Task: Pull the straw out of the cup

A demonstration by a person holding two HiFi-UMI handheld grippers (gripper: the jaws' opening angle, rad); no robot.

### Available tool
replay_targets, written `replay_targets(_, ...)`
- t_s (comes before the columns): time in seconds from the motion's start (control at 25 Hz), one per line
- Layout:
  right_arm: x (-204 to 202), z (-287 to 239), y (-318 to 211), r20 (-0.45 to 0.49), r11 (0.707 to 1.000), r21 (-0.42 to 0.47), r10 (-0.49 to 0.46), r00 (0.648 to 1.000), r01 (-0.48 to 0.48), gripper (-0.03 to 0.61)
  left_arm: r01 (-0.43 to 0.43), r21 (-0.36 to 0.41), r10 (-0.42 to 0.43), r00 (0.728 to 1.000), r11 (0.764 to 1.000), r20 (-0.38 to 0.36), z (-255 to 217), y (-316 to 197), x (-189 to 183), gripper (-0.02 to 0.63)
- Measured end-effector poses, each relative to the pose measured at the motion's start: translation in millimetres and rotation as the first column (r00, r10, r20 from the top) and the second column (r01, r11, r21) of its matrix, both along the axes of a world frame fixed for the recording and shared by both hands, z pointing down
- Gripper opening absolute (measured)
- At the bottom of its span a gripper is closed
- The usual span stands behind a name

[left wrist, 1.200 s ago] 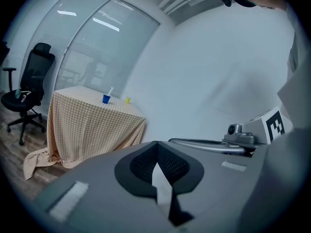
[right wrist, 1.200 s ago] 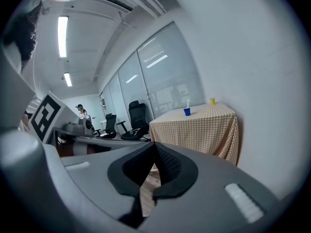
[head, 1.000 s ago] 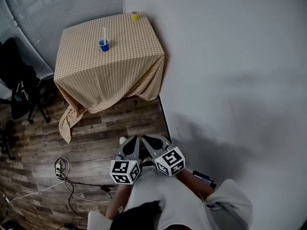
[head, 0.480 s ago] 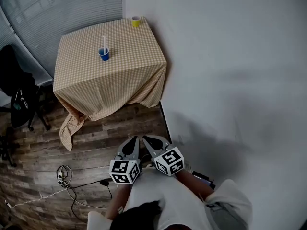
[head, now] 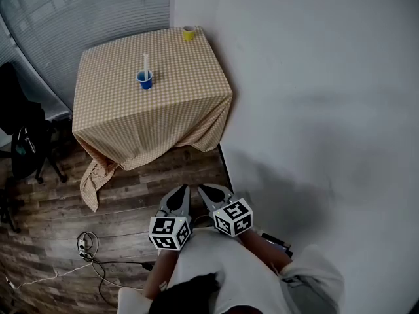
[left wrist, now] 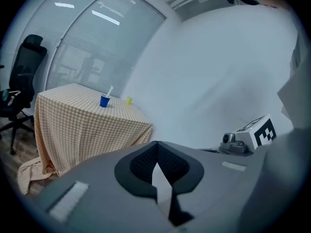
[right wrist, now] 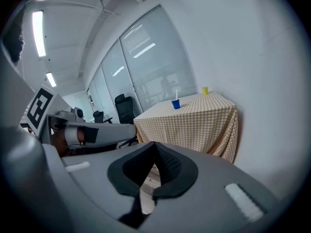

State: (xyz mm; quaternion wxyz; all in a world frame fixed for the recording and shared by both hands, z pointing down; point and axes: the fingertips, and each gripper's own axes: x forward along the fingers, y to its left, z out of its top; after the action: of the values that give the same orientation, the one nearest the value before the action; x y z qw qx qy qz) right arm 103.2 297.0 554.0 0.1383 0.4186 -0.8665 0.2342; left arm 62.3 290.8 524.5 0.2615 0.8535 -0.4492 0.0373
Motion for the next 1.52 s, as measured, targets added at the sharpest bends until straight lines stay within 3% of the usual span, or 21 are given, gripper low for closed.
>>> replay_targets(0.36, -35, 1, -32, -0.015, 1.000, 0.018, -0.002, 1.000, 0.002, 0.006, 0.011, 0.025, -0.012, 1.000, 1.000, 0.024, -3, -34, -40, 0.014)
replay_targets(0.6, -54, 2, -52, -0.035, 1.000, 0.021, 0.017, 0.999, -0.016, 0.006, -0.029, 0.031, 0.028, 0.999, 0.999, 0.038, 0, -55, -54, 0.014)
replay_targets(0.92, -63, 7, -72, -0.011, 0.996, -0.010, 0.086, 0.996, -0.086, 0.006, -0.065, 0.018, 0.065, 0.997, 0.998, 0.040, 6, -77, -71, 0.014)
replay_targets(1.52, -70, 2, -83, 0.000, 0.993, -0.012, 0.120, 0.993, -0.120, 0.006, -0.083, 0.030, 0.083, 0.996, 0.996, 0.020, 2, -94, -83, 0.014)
